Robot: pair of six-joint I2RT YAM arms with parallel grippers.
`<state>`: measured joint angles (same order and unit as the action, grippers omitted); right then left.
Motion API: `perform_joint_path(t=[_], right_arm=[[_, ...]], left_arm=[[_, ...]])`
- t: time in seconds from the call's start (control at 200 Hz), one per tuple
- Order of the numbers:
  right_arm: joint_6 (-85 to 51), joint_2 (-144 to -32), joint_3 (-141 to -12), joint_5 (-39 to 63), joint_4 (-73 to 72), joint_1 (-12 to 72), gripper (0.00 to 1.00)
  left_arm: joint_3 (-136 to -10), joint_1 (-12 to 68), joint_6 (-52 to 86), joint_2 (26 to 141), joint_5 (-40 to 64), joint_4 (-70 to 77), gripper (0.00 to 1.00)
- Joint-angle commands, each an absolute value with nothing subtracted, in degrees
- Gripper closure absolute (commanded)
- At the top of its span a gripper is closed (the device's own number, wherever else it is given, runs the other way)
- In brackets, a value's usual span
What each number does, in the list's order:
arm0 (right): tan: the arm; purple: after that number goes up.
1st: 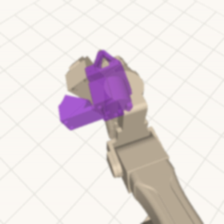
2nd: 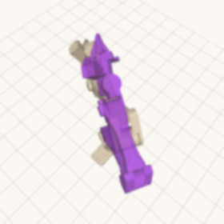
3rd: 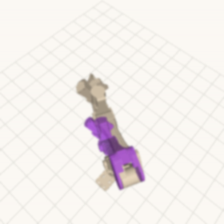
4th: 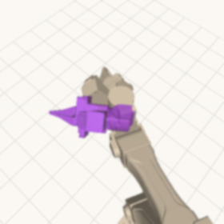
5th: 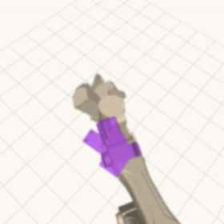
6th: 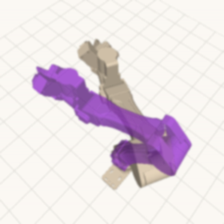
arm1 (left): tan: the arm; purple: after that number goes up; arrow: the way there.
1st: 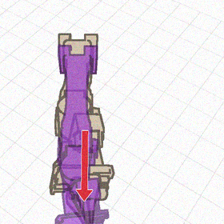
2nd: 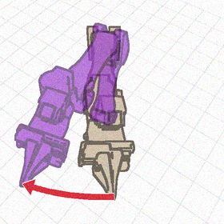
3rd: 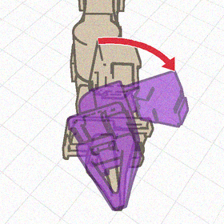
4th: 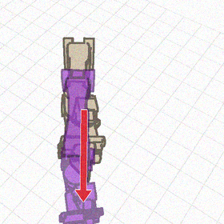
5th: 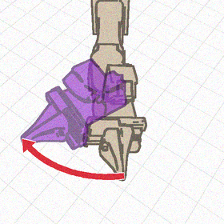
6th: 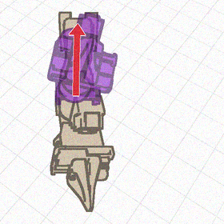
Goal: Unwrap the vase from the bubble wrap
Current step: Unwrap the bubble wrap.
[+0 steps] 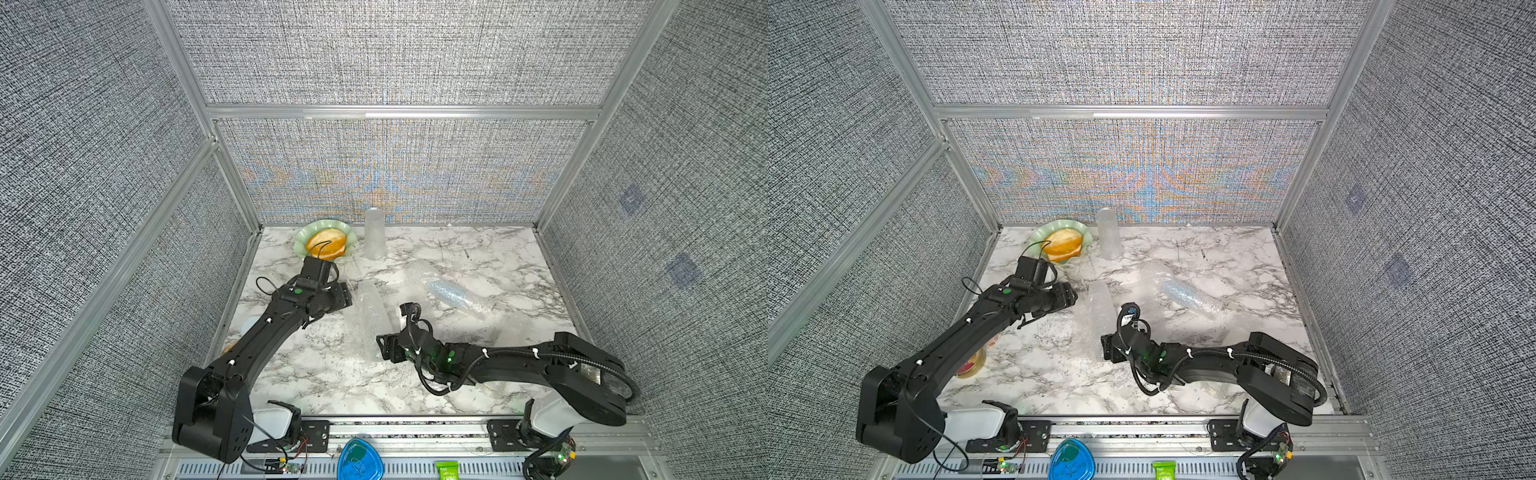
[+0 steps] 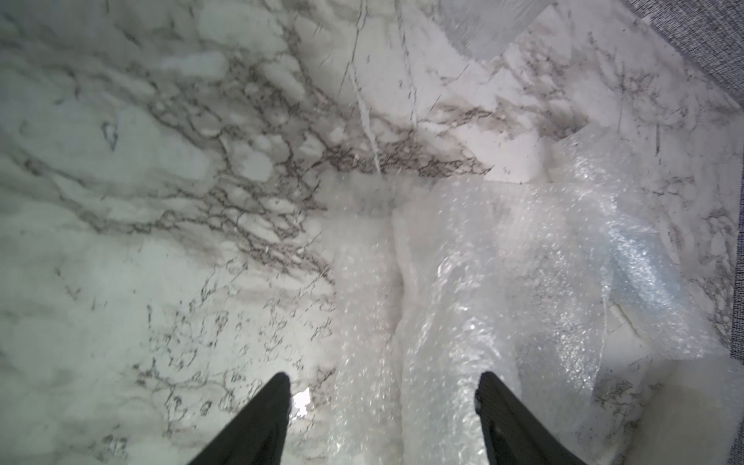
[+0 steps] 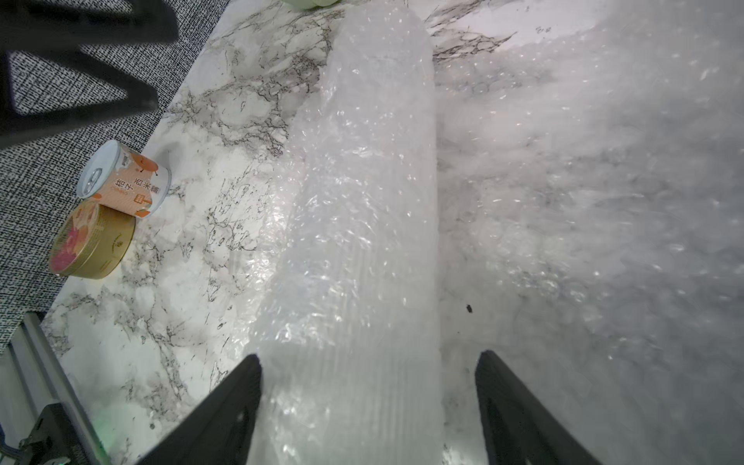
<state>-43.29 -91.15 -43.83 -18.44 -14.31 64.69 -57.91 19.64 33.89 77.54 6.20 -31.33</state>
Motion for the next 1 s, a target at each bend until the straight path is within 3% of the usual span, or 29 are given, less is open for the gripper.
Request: perform_joint_path(t=[0.0, 0.435, 0.996], right_arm=[[-39.91, -92.73, -45.49, -20.24, -5.44, 65.53, 0.23], [-31.03, -98.25, -57.26, -28.64, 3.69, 71.11, 0.23], [-22.38, -96.75, -50.89, -28.16, -4.89, 71.97, 0.23]], left_arm=[[-61.15, 19.86, 29.51, 80.16, 6.32, -31.81, 0.25], [-67.42, 22.52, 23.31, 88.44, 6.79, -30.72, 0.27], [-66.92, 28.89, 20.58, 93.56, 8.51, -24.60, 0.28]])
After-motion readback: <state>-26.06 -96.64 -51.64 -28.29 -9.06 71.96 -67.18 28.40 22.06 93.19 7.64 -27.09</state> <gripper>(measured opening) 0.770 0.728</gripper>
